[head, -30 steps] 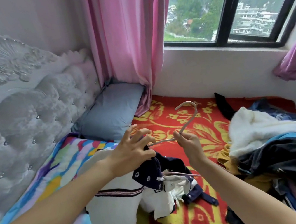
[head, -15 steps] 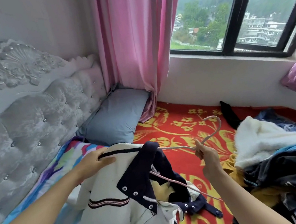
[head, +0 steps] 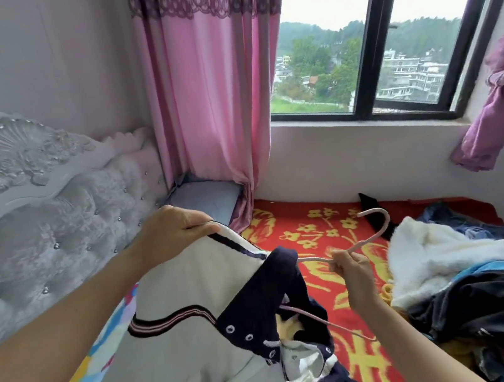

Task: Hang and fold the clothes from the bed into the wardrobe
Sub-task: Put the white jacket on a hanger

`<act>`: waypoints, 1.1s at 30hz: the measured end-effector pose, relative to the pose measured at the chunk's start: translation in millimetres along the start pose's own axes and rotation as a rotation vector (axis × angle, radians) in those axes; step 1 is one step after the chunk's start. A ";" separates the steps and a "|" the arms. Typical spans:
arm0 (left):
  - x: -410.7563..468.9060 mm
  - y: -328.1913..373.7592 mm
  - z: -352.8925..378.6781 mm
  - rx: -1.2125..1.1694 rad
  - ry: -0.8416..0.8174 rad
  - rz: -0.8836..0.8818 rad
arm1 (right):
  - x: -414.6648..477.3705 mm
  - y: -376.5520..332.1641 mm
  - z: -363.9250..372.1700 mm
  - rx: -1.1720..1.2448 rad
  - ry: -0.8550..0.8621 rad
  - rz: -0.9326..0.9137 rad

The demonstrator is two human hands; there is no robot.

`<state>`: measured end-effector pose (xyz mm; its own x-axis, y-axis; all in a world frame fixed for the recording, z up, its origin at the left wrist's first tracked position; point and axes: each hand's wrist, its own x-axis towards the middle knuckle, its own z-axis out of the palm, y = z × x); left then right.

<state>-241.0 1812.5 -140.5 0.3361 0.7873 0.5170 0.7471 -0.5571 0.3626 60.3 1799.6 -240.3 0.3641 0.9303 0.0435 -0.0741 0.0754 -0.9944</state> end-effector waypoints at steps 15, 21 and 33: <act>10.5 11.3 25.9 0.447 -0.035 0.371 | -11.0 -40.2 59.5 -0.005 0.082 0.009; 9.9 16.3 49.4 0.214 -0.133 0.231 | -16.2 -48.3 69.5 -0.007 0.040 -0.036; 12.8 42.2 58.4 0.079 -0.032 0.357 | -41.5 -45.4 94.5 0.061 -0.191 -0.078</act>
<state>-171.7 1814.5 -163.9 0.6002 0.5556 0.5754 0.6211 -0.7770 0.1025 -39.2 1791.5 -187.9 0.1886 0.9716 0.1432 -0.1105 0.1659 -0.9799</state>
